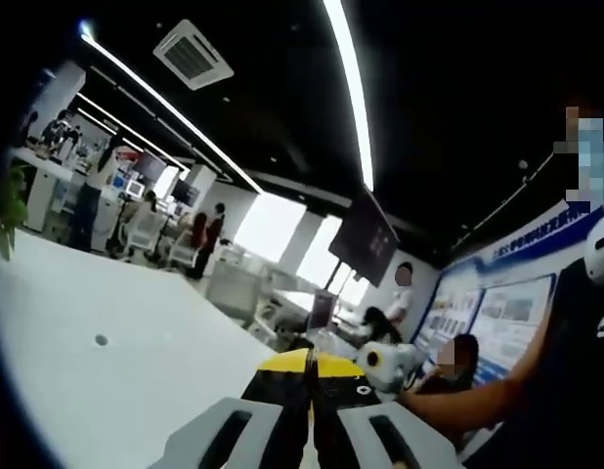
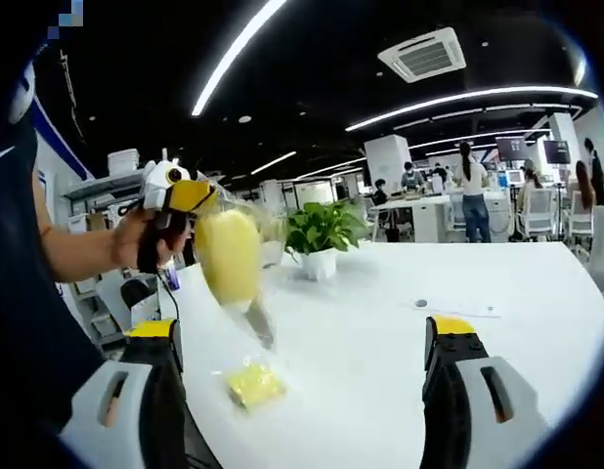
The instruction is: Compare the silicone blocks by pressing each to a similar depth, holding the contact briefly, and releasing to observe deformation and rebound differences across the visible hardness samples.
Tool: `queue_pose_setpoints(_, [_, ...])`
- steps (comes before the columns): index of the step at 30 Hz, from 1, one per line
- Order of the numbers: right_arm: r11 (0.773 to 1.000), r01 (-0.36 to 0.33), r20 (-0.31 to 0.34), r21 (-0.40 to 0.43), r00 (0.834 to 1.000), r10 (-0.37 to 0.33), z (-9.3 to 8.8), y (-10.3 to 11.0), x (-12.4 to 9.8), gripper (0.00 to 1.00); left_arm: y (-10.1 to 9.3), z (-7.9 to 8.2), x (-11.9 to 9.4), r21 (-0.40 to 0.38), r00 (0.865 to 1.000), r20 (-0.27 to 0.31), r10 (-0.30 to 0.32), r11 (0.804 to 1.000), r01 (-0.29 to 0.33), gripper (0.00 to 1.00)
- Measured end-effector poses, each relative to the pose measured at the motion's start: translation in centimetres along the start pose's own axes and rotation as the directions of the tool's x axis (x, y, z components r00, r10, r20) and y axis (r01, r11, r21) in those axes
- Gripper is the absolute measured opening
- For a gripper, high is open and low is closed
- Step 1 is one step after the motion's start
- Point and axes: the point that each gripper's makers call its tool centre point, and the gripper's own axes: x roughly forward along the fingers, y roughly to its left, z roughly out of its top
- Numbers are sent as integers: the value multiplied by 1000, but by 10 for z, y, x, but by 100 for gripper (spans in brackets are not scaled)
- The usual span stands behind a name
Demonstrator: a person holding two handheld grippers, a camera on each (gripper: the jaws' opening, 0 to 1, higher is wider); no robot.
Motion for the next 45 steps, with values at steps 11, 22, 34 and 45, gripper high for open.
queue_pose_setpoints(11, [989, 145, -19, 15, 989, -145, -27, -29, -45, 96, 7, -5, 2, -37, 1000, 9, 14, 999, -14, 0])
queue_pose_setpoints(22, [977, 214, -57, 4, 975, -213, -48, -37, -73, 96, 10, -11, 5, -67, 1000, 12, 26, 997, -25, 0])
queue_pose_setpoints(34, [972, 236, -52, 24, 971, -234, -53, -36, -80, 96, 23, -48, 12, -120, 998, -14, 54, 991, -55, 0])
queue_pose_setpoints(45, [968, 248, -81, 44, 966, -244, -68, -34, -86, 96, 42, -93, 17, -220, 996, -32, 78, 972, -83, 0])
